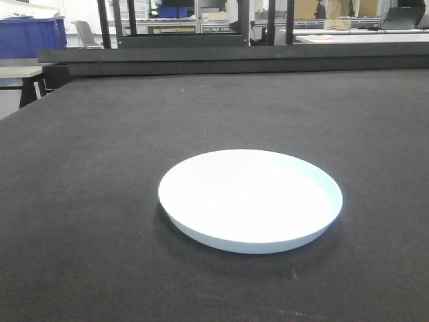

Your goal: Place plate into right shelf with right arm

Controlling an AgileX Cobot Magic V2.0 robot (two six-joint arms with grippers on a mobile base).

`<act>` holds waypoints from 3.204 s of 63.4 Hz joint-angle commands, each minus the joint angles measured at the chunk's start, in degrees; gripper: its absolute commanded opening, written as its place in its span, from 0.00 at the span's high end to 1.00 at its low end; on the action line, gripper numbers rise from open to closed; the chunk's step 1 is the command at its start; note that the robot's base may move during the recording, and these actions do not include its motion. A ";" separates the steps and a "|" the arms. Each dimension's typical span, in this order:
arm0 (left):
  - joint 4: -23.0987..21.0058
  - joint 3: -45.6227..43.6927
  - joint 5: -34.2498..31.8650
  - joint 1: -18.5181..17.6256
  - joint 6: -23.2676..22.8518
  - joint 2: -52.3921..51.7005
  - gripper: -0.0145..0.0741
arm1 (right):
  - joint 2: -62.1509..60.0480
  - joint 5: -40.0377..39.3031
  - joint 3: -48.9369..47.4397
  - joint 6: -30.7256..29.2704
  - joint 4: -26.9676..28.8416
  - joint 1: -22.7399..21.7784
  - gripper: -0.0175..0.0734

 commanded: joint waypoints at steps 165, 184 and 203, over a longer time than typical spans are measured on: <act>-0.35 0.57 -5.02 0.06 -0.16 -0.36 0.89 | 90.68 23.87 -55.28 -6.48 17.60 22.88 0.27; -0.35 0.57 -5.02 0.06 -0.16 -0.36 0.89 | 90.68 24.04 -55.28 -6.48 17.55 22.88 0.56; -0.35 0.57 -5.02 0.06 -0.16 -0.36 0.89 | 90.20 24.06 -55.60 -6.48 17.34 22.54 0.75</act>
